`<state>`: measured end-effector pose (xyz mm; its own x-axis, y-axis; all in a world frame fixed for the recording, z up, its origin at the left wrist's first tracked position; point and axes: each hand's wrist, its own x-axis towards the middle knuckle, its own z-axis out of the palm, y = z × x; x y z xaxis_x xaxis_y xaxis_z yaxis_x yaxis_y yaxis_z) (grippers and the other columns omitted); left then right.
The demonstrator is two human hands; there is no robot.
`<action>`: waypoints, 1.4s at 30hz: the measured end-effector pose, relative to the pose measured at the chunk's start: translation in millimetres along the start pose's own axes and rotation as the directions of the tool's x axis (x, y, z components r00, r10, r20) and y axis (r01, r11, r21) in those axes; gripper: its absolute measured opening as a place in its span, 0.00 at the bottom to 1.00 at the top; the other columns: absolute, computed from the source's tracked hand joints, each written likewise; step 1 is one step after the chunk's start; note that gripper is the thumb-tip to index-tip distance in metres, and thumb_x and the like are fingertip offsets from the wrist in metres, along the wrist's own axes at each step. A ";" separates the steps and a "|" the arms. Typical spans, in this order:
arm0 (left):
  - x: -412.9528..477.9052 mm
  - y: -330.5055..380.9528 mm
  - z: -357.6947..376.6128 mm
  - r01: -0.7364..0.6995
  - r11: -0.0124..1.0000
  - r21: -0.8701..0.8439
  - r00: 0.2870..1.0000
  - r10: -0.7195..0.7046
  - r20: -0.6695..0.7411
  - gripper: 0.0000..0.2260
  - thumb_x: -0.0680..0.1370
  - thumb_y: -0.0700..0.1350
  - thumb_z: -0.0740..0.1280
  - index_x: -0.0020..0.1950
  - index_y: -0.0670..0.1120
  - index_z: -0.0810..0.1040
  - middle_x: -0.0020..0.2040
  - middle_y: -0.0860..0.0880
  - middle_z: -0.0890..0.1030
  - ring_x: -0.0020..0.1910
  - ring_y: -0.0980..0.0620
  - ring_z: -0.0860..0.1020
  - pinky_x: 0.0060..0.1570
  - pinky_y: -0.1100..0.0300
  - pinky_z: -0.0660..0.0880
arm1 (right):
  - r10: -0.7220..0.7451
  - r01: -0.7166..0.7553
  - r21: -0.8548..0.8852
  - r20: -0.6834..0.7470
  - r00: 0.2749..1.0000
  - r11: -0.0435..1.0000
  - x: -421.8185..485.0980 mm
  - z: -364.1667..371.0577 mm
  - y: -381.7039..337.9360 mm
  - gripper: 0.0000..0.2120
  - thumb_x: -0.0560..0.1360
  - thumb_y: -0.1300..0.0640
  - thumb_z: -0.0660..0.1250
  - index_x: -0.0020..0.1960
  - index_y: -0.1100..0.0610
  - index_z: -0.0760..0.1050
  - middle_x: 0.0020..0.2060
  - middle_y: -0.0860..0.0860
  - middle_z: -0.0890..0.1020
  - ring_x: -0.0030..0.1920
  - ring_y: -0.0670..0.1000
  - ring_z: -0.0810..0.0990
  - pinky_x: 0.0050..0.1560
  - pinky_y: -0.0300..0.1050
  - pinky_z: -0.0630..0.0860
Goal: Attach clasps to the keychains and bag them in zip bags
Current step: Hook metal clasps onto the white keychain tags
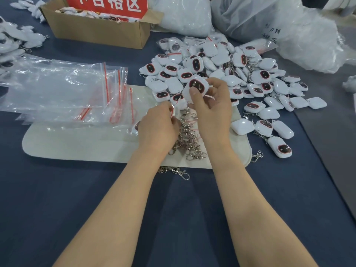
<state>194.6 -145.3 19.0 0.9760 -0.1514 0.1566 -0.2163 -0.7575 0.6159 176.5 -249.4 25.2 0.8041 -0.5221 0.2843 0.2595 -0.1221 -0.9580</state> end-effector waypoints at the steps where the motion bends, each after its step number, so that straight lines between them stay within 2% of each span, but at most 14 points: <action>1: 0.3 0.7 -0.3 0.003 1.000 -0.021 1.000 -0.003 0.004 0.10 0.77 0.42 0.64 0.59 0.44 0.75 0.49 0.46 0.81 0.48 0.43 0.79 0.50 0.48 0.75 | 0.034 -0.035 0.034 0.009 0.999 0.999 -0.8 1.4 0.2 0.12 0.75 0.60 0.70 0.48 0.47 0.69 0.45 0.50 0.78 0.42 0.45 0.81 0.48 0.51 0.81; 4: 1.8 1.0 -0.2 0.007 0.993 -0.119 0.999 -0.013 -0.048 0.10 0.76 0.41 0.65 0.58 0.44 0.75 0.45 0.49 0.78 0.46 0.46 0.78 0.47 0.53 0.75 | 0.110 -0.108 -0.065 0.036 0.993 0.992 -4.5 6.9 4.8 0.14 0.75 0.60 0.70 0.52 0.51 0.65 0.46 0.50 0.78 0.45 0.49 0.82 0.50 0.54 0.81; 10: 4.9 1.6 0.9 -0.037 0.945 -0.324 0.981 -0.027 -0.191 0.11 0.77 0.43 0.66 0.59 0.44 0.75 0.50 0.48 0.78 0.43 0.55 0.76 0.42 0.67 0.70 | 0.047 -0.017 -0.394 0.065 0.997 0.919 -8.3 7.2 11.0 0.15 0.74 0.56 0.72 0.53 0.52 0.66 0.38 0.44 0.77 0.39 0.43 0.77 0.41 0.37 0.74; 13: 3.8 5.0 -0.2 -0.109 0.926 -0.360 0.969 0.018 -0.247 0.11 0.76 0.40 0.66 0.58 0.44 0.76 0.51 0.48 0.77 0.40 0.59 0.75 0.39 0.75 0.70 | 0.072 0.001 -0.420 0.156 0.985 0.907 -5.6 7.4 9.4 0.05 0.77 0.58 0.67 0.51 0.58 0.77 0.42 0.47 0.82 0.44 0.44 0.79 0.47 0.39 0.75; 16: 2.9 4.9 -1.5 -0.140 0.916 -0.375 0.956 0.027 -0.291 0.10 0.75 0.40 0.66 0.56 0.44 0.76 0.49 0.48 0.76 0.37 0.60 0.75 0.38 0.76 0.70 | 0.112 0.041 -0.426 0.329 0.938 0.904 -5.2 8.1 6.5 0.10 0.79 0.62 0.63 0.55 0.60 0.81 0.47 0.50 0.83 0.49 0.48 0.80 0.54 0.46 0.75; 19: 5.0 2.0 -0.6 -0.129 0.921 -0.368 0.959 0.021 -0.283 0.10 0.75 0.41 0.66 0.56 0.45 0.76 0.50 0.48 0.77 0.38 0.58 0.75 0.38 0.74 0.70 | 0.050 0.092 -0.456 0.290 0.956 0.885 -6.4 6.3 4.3 0.11 0.78 0.64 0.62 0.55 0.58 0.80 0.47 0.48 0.82 0.49 0.46 0.79 0.50 0.37 0.72; 22: 5.7 -0.9 3.8 -0.100 0.935 -0.339 0.974 0.023 -0.224 0.12 0.77 0.43 0.66 0.59 0.45 0.74 0.52 0.49 0.76 0.37 0.61 0.74 0.41 0.67 0.72 | -0.082 0.097 -0.713 0.055 0.995 0.694 2.2 -10.3 8.5 0.12 0.78 0.62 0.61 0.58 0.57 0.78 0.56 0.53 0.78 0.58 0.52 0.74 0.57 0.40 0.66; 25: 4.3 -3.1 8.4 -0.090 0.956 -0.280 0.994 0.066 -0.091 0.13 0.78 0.46 0.65 0.61 0.45 0.73 0.53 0.50 0.77 0.42 0.56 0.77 0.46 0.58 0.76 | 0.065 -0.035 -0.887 -0.006 0.998 0.460 12.1 -30.2 17.1 0.18 0.78 0.58 0.61 0.67 0.57 0.70 0.67 0.57 0.70 0.66 0.59 0.66 0.66 0.48 0.60; 28: 3.6 -4.3 10.9 -0.097 0.979 -0.179 0.995 0.097 -0.009 0.13 0.77 0.48 0.66 0.60 0.45 0.74 0.51 0.50 0.77 0.47 0.51 0.78 0.50 0.53 0.76 | 0.113 -0.063 -0.912 -0.019 0.993 0.406 13.9 -37.0 22.5 0.20 0.79 0.59 0.61 0.70 0.56 0.68 0.69 0.57 0.69 0.66 0.60 0.67 0.65 0.49 0.61; 33: 4.5 -4.8 10.5 -0.080 0.977 -0.196 0.997 0.080 -0.006 0.12 0.76 0.47 0.67 0.58 0.46 0.75 0.49 0.53 0.76 0.46 0.52 0.78 0.49 0.56 0.76 | 0.021 -0.062 -0.872 -0.059 0.998 0.486 18.0 -36.9 21.0 0.15 0.81 0.57 0.57 0.67 0.56 0.71 0.60 0.55 0.78 0.60 0.58 0.73 0.61 0.51 0.66; 37: 4.6 -4.9 10.9 -0.070 0.976 -0.205 0.997 0.073 0.004 0.13 0.77 0.49 0.67 0.59 0.46 0.75 0.50 0.53 0.77 0.46 0.52 0.79 0.48 0.56 0.76 | -0.072 -0.010 -0.514 -0.140 0.988 0.858 15.3 -28.3 8.6 0.13 0.83 0.57 0.53 0.61 0.57 0.74 0.48 0.47 0.81 0.49 0.43 0.77 0.53 0.37 0.72; 39: 5.6 -4.9 11.2 -0.069 0.978 -0.196 0.997 0.071 0.005 0.12 0.76 0.49 0.67 0.58 0.46 0.75 0.50 0.52 0.78 0.45 0.52 0.78 0.48 0.56 0.75 | 0.081 -0.114 -0.217 -0.156 0.984 0.970 14.3 -20.8 6.5 0.11 0.83 0.57 0.53 0.56 0.54 0.74 0.46 0.44 0.78 0.50 0.42 0.78 0.56 0.42 0.77; 41: 6.7 -4.0 11.2 -0.069 0.979 -0.191 0.997 0.071 0.002 0.12 0.77 0.48 0.66 0.58 0.46 0.76 0.50 0.51 0.78 0.45 0.52 0.78 0.47 0.56 0.75 | 0.311 -0.307 0.052 -0.113 0.944 0.950 14.4 -12.6 6.1 0.08 0.83 0.53 0.56 0.54 0.54 0.73 0.49 0.51 0.79 0.52 0.52 0.80 0.52 0.54 0.81; 42: 6.8 -3.4 11.1 -0.071 0.979 -0.190 0.997 0.072 -0.003 0.11 0.77 0.49 0.66 0.57 0.46 0.76 0.50 0.51 0.78 0.44 0.52 0.78 0.47 0.56 0.76 | 0.386 -0.373 0.134 -0.089 0.918 0.918 14.4 -10.2 6.2 0.08 0.82 0.52 0.58 0.53 0.55 0.73 0.49 0.54 0.80 0.48 0.53 0.82 0.46 0.52 0.82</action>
<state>202.2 -150.7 9.4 0.9578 -0.2039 0.2027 -0.2863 -0.6102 0.7387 184.3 -266.3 23.0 0.7911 -0.6013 -0.1121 0.0102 0.1962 -0.9805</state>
